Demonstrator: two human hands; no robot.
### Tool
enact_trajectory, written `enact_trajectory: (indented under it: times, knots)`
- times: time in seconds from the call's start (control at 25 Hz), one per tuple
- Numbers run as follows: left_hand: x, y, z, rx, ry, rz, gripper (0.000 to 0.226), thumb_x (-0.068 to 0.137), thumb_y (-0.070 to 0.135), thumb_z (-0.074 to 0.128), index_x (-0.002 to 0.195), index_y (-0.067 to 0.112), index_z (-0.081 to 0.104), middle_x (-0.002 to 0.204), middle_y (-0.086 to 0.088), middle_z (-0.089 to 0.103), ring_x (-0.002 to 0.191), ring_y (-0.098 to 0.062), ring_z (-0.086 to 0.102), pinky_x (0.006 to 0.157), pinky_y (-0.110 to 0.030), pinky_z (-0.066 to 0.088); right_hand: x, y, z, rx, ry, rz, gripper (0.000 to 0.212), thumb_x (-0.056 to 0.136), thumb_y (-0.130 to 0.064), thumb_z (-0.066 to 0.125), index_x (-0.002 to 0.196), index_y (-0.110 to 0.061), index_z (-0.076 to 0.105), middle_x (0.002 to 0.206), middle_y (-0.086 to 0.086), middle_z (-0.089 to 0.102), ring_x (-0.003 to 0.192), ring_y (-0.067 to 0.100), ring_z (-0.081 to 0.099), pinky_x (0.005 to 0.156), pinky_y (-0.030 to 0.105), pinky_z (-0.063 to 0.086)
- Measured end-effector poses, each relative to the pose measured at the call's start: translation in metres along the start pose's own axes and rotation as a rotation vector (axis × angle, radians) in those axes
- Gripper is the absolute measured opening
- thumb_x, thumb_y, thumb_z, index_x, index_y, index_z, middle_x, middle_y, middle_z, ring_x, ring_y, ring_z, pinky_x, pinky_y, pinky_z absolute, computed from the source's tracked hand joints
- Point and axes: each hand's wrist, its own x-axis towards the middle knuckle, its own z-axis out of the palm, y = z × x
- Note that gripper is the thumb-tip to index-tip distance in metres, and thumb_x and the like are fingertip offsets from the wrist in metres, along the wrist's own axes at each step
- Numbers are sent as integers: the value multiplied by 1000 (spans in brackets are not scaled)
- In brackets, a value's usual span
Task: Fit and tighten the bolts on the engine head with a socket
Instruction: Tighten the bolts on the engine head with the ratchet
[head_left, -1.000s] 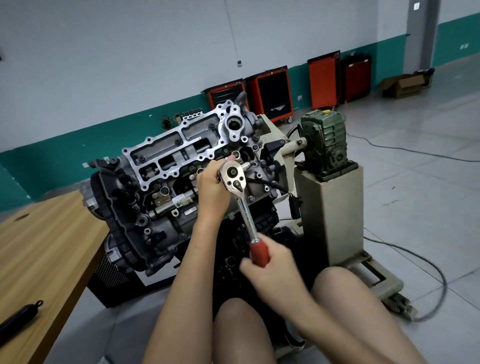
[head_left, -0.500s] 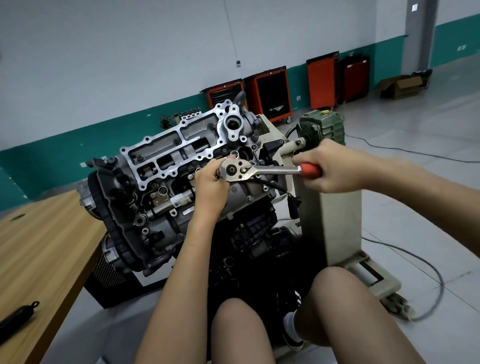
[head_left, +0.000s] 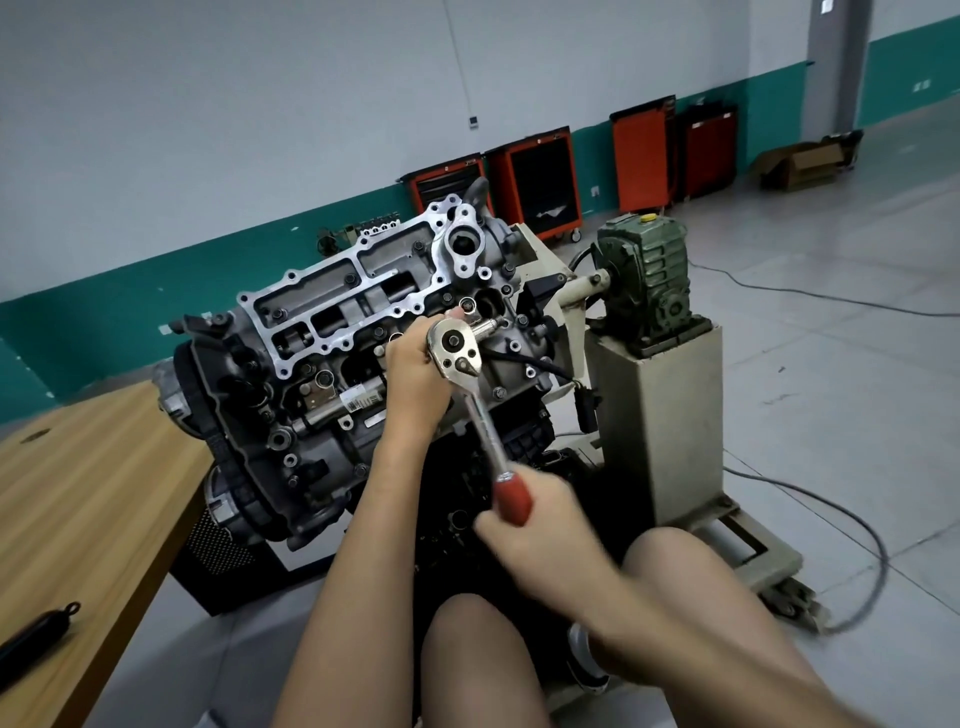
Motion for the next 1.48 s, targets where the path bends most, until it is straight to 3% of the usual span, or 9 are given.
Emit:
enact_trajectory:
  times: [0.16,0.32,0.52,0.68,0.92,1.04,1.12,1.28,1.48]
  knots:
    - [7,2,-1,-11,-49,-35,55,92,5,54,49,40,56,46,20,49,48,3,43,55,-12,37,56,-25,-119,-625,-241,-161,34,76,0,63,59,-21,43,47,-12,43,40,2,39,46,17,33]
    - [4,3,1,-9,-12,-88,44,92,6,54,53,25,52,43,19,44,43,1,37,48,-12,32,87,-45,-145,-897,-168,-312,32,74,-7,63,62,-29,43,52,-8,46,48,11,49,49,25,38]
    - [-1,7,4,-27,66,-79,54,94,24,56,44,34,41,42,17,39,45,-1,31,50,-17,28,10,3,-40,-240,56,-158,30,71,-7,65,60,-23,42,49,-7,38,47,8,34,47,27,34]
    - [0,5,3,-23,60,-49,50,93,25,58,45,26,43,42,16,39,47,-2,30,53,-22,30,-7,3,24,128,34,3,17,68,-18,56,61,-21,40,48,-8,35,45,6,29,43,23,30]
    - [4,1,-1,-26,-40,-20,42,94,14,56,53,26,56,41,21,44,41,4,39,50,-6,32,70,-31,-128,-718,-290,-259,34,76,0,62,61,-24,42,52,-6,44,44,6,40,49,25,36]
    - [4,-2,-3,14,-19,-55,28,90,2,54,64,10,59,43,26,48,43,6,40,48,-7,31,102,-55,-153,-976,-213,-427,36,73,-4,62,61,-30,39,51,-9,44,45,4,46,48,24,35]
    - [3,-3,0,-10,21,-97,42,92,8,56,54,26,54,43,23,46,44,3,37,49,-14,32,84,-41,-138,-861,-155,-343,36,73,-5,64,61,-30,40,51,-8,46,46,5,46,51,25,35]
    - [-2,4,7,-33,94,-99,50,94,27,55,46,38,46,43,18,40,46,0,31,53,-18,29,8,5,-41,-288,22,-158,38,74,-9,70,61,-24,38,51,-6,39,47,9,36,51,27,34]
    - [-2,7,9,12,147,-21,48,93,29,53,48,43,47,47,20,43,44,1,33,50,-13,26,-11,-6,3,425,-205,90,29,83,-20,68,66,-14,45,46,0,44,34,15,39,38,22,36]
